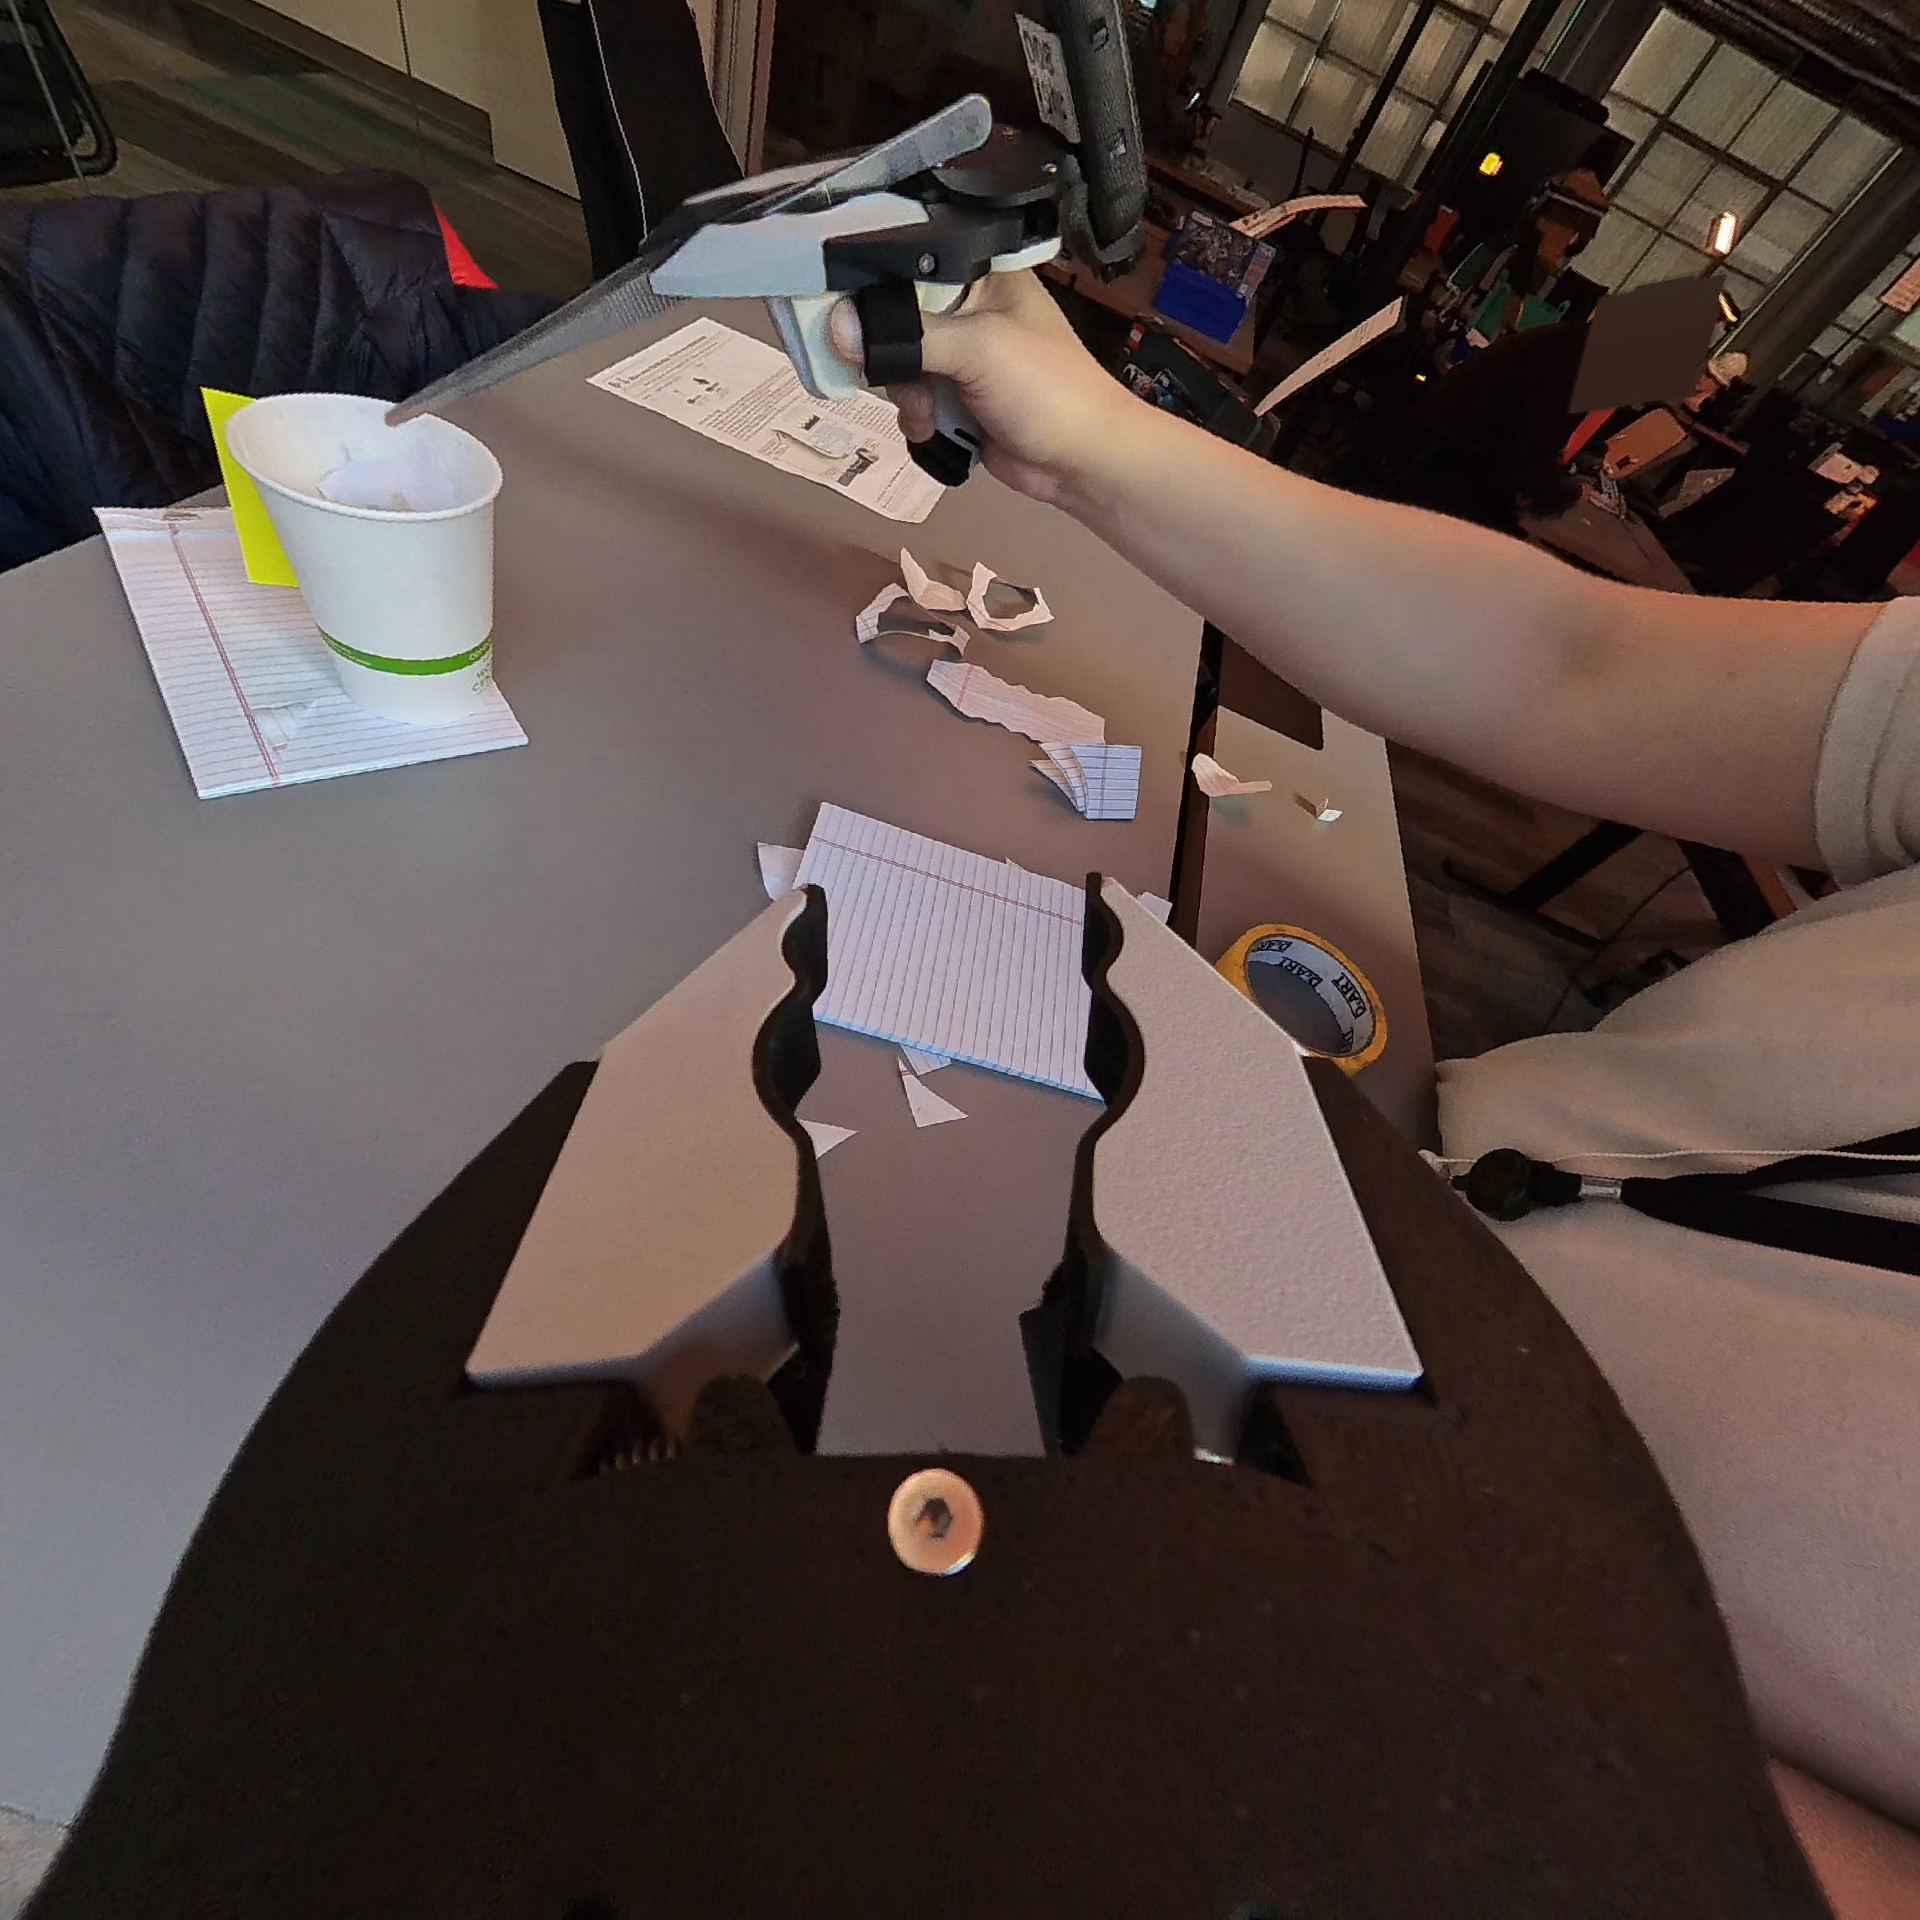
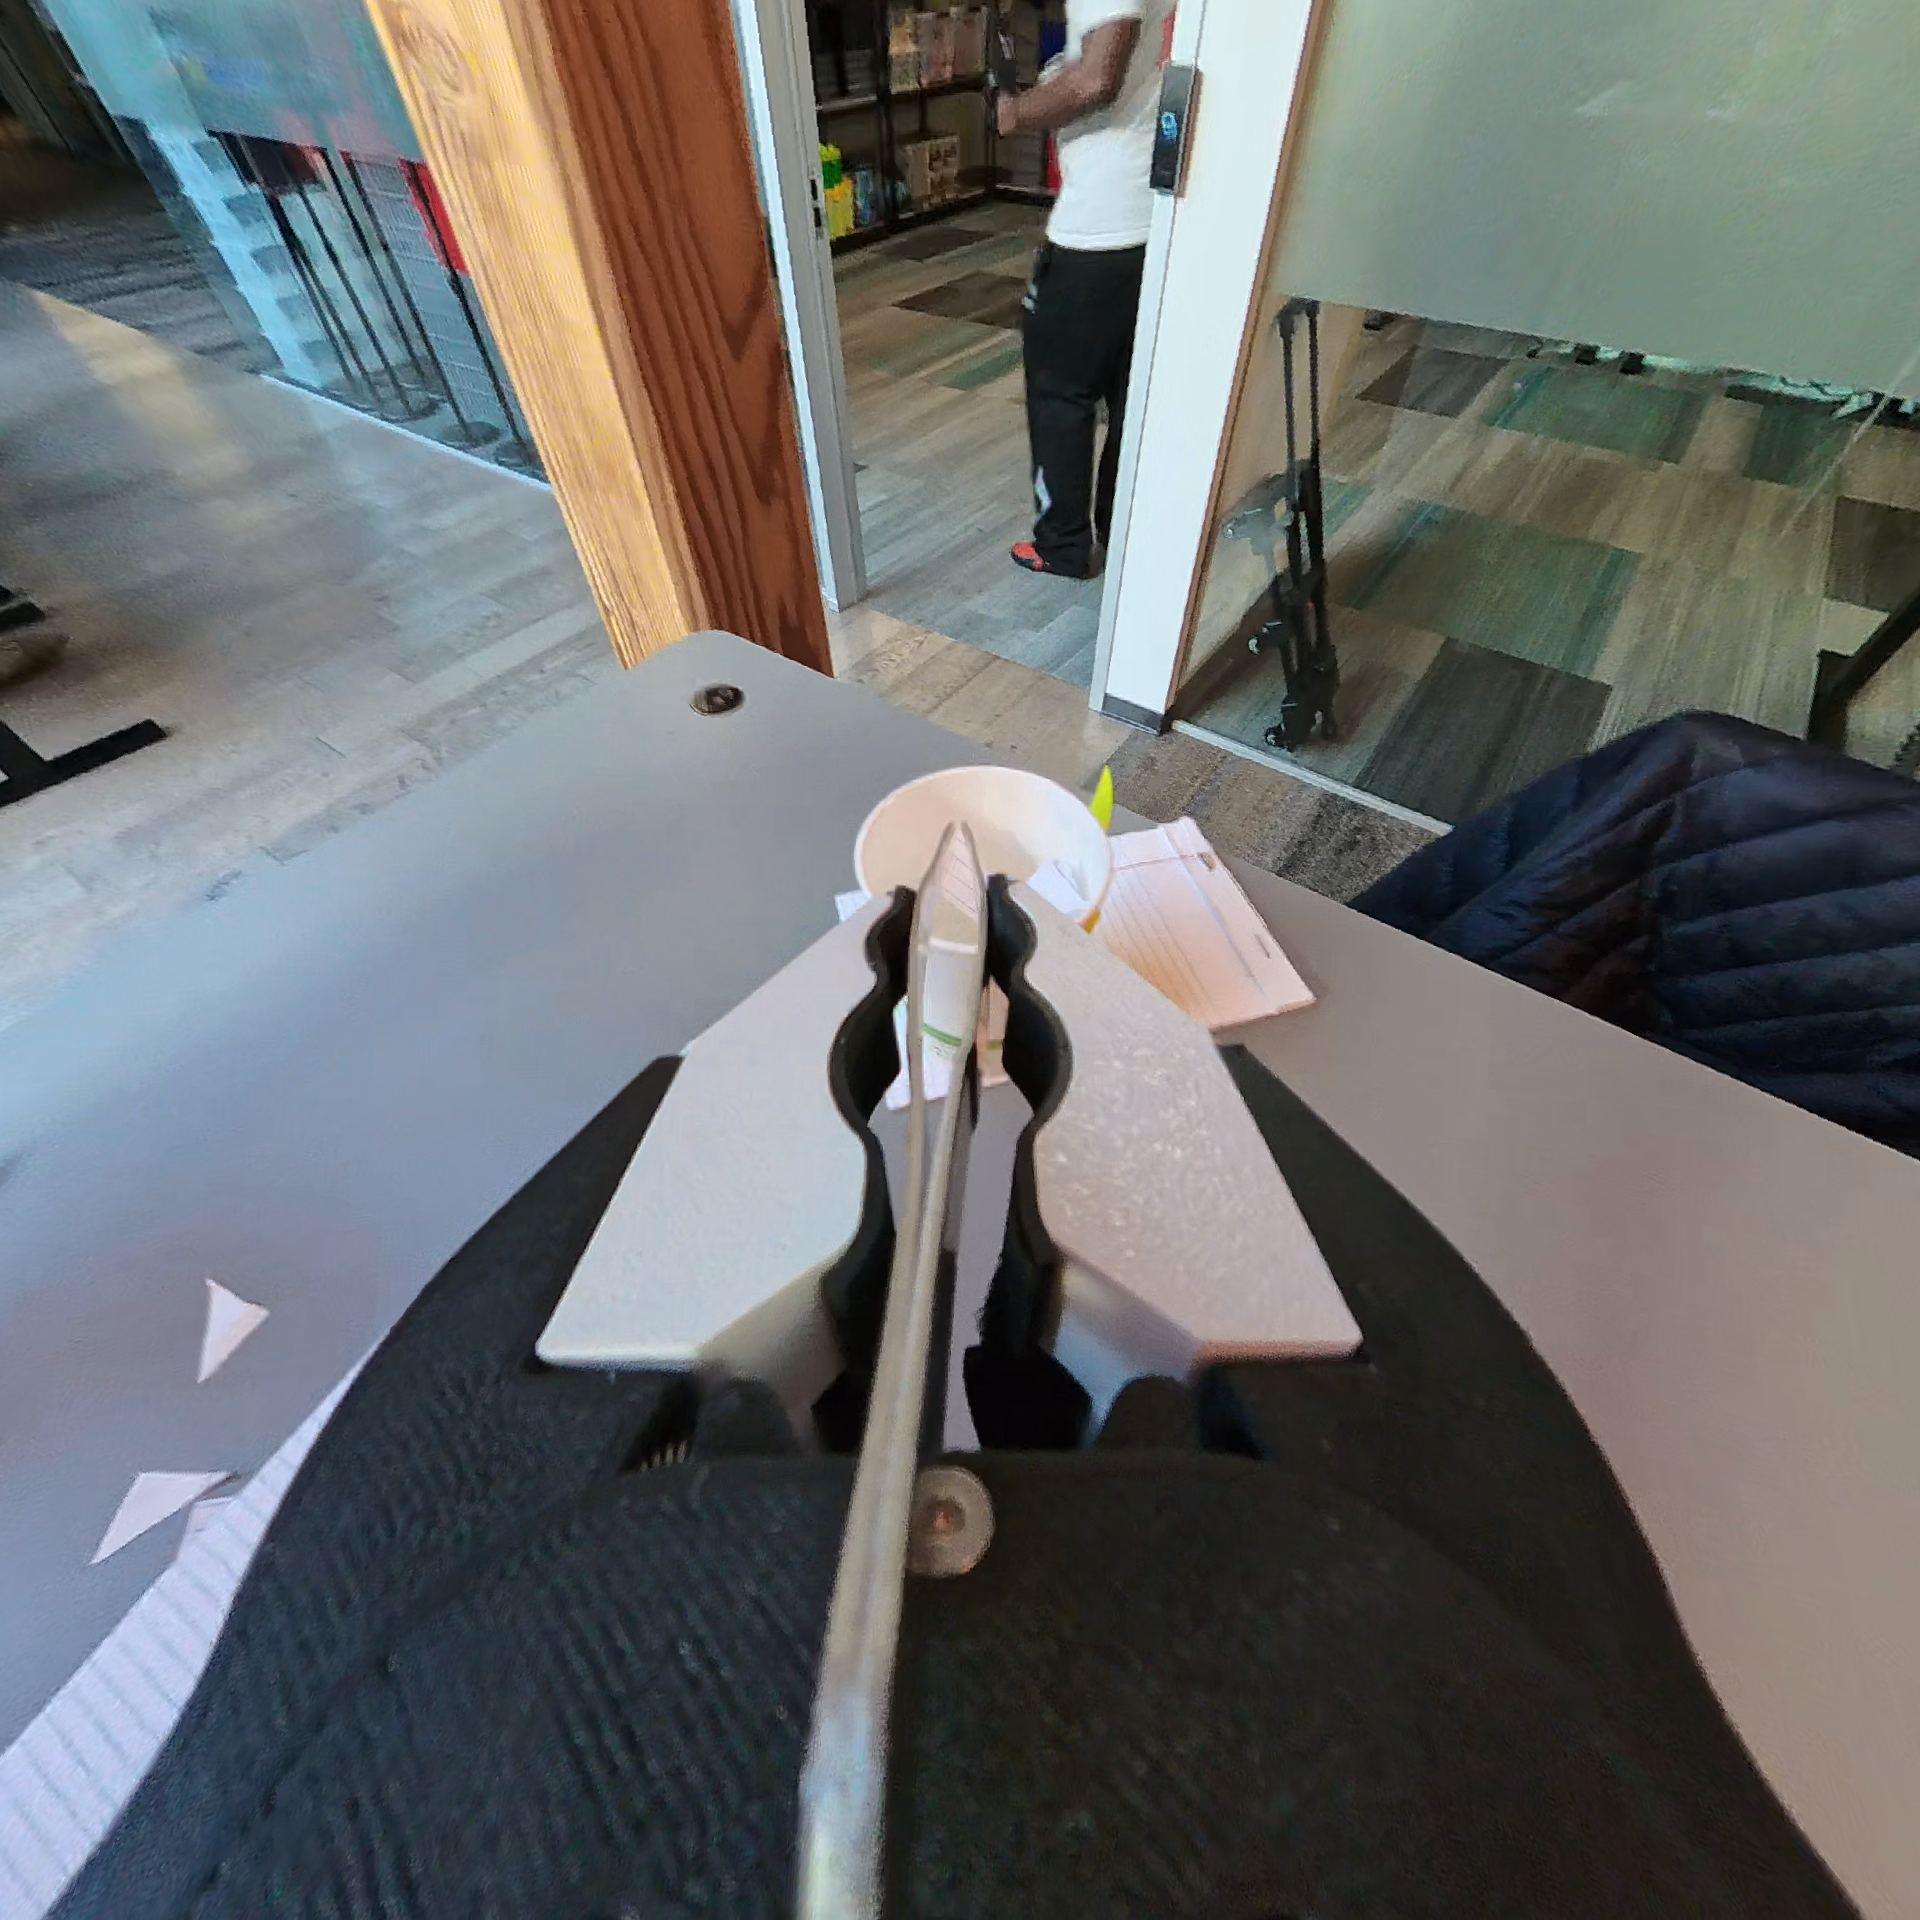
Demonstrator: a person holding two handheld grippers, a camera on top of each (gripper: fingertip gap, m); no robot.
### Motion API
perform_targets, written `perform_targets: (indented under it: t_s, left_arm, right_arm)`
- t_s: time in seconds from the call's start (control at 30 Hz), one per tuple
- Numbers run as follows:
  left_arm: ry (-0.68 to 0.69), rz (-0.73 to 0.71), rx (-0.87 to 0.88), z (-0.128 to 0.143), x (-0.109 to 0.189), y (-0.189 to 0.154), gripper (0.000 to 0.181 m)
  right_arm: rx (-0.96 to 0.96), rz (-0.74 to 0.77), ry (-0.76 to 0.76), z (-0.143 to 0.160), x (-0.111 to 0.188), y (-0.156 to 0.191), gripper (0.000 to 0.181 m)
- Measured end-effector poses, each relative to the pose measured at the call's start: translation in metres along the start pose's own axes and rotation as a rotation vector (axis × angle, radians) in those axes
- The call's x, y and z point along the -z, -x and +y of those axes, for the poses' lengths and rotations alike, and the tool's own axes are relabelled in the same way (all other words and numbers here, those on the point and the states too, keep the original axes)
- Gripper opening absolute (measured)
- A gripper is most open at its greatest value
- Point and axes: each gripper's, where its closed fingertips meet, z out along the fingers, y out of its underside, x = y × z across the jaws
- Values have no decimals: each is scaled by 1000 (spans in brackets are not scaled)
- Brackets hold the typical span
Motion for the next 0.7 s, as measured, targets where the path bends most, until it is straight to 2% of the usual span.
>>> perform_targets:
  t_s: [0.1,0.17,0.23,0.4,0.5,0.7]
  left_arm:
    - [-5,-4,0,0,2,0,48]
    - [-8,-6,3,0,3,1,48]
    - [-8,-7,3,0,4,0,48]
    - [-15,-10,3,-2,5,1,48]
    - [-2,-14,6,1,3,2,48]
    - [0,-23,10,2,4,3,48]
  right_arm:
    - [54,-66,-61,-12,15,29,15]
    - [117,-101,-34,-7,30,55,16]
    - [176,-144,5,7,49,82,17]
    - [85,-334,84,68,86,159,17]
    - [80,-378,112,95,90,196,18]
    - [53,-399,140,126,73,229,18]
